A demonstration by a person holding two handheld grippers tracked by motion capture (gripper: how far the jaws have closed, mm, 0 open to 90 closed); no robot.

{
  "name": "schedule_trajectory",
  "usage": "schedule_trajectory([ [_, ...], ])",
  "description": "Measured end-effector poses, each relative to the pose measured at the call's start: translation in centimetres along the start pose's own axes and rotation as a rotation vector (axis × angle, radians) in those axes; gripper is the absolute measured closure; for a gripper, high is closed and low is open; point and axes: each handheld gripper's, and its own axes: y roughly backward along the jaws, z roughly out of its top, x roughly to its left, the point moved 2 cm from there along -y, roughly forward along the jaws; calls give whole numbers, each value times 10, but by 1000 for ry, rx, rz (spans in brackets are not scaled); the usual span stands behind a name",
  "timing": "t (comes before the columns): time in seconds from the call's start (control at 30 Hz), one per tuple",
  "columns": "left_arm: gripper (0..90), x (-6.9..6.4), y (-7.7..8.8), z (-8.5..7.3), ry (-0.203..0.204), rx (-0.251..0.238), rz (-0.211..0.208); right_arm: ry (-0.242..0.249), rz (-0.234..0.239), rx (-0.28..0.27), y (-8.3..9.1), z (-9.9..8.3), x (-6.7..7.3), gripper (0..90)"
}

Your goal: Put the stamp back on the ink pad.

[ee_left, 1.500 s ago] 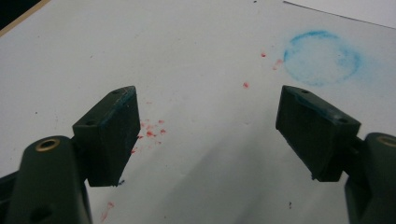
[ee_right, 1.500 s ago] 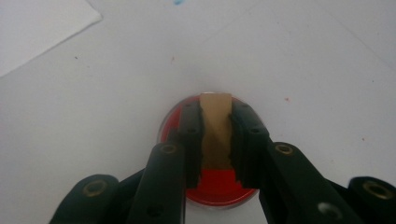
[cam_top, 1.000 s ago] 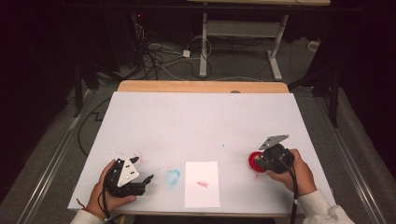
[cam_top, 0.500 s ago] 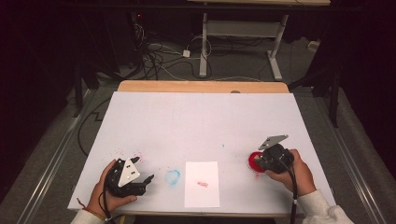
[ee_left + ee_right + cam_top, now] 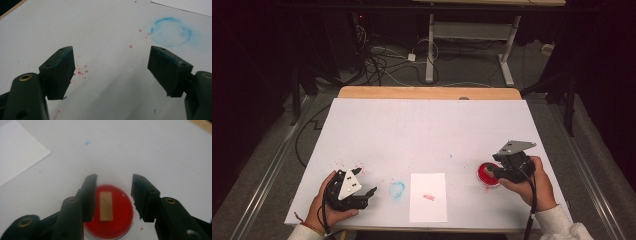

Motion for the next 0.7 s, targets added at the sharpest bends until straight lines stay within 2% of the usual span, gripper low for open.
schedule_trajectory([
  [0.07, 214, 0, 0, 0, -1, 1, 0, 5, -6, -52, 5, 3, 1, 537],
  [0.4, 214, 0, 0, 0, 1, -1, 1, 55, -37, -198, 18, 13, 13, 387],
  [0.6, 214, 0, 0, 0, 3, -3, -1, 55, -51, -257, 20, 14, 16, 270],
  [0.7, 214, -1, 0, 0, 3, -2, -1, 48, -74, -292, 22, 13, 18, 235],
])
